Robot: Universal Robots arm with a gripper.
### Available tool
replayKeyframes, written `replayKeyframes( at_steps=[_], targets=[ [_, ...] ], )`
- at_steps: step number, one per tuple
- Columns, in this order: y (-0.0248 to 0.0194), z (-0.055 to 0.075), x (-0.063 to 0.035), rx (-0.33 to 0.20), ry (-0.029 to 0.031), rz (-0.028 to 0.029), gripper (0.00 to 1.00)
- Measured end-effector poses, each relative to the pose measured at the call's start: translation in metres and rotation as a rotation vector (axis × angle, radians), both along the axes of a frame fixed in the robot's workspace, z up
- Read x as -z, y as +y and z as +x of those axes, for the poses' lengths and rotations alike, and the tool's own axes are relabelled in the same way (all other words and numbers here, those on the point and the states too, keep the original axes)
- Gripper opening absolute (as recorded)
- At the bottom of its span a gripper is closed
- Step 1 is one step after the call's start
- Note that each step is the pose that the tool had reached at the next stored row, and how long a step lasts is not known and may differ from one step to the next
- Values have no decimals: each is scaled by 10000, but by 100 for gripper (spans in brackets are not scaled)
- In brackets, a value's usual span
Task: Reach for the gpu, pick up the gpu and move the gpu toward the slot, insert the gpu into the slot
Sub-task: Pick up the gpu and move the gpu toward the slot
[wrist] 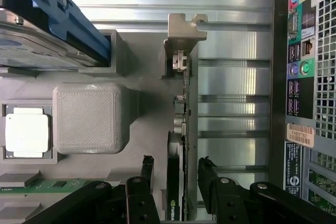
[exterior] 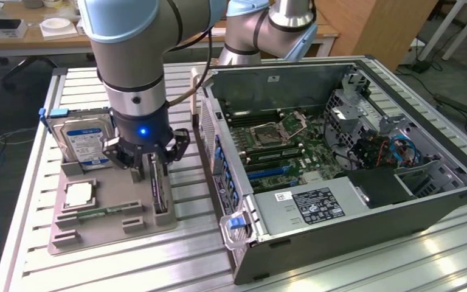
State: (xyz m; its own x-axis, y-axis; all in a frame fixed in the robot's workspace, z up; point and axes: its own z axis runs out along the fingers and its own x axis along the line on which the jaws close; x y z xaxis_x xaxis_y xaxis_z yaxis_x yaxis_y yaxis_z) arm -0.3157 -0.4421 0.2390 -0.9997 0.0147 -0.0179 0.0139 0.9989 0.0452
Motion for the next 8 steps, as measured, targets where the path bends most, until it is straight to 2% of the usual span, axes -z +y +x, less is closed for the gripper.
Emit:
replayKeyframes(
  at_steps=[8],
  targets=[
    [-1,0,39,0,0,21,47]
  ],
)
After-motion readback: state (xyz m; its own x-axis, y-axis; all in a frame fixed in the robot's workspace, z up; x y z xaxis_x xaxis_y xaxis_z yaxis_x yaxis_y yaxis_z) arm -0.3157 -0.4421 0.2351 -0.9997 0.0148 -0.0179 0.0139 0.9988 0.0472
